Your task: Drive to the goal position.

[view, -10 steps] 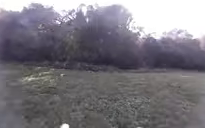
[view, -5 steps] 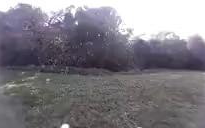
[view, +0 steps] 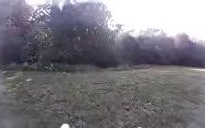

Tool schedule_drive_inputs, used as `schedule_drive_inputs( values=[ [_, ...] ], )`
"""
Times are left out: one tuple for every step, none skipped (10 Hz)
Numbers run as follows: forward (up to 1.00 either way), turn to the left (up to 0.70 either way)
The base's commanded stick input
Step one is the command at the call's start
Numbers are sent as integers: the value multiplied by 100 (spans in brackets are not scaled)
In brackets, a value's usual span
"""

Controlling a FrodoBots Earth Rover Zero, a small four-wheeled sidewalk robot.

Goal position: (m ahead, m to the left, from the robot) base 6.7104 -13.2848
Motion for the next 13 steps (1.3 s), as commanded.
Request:
schedule_drive_inputs(
  values=[
    [70, -35],
    [70, -35],
    [70, -35],
    [70, -35],
    [70, -35],
    [70, -35],
    [70, -35],
    [70, -35],
    [70, -35],
    [70, -35],
    [70, -35],
    [70, -35],
    [70, -35]
  ],
)
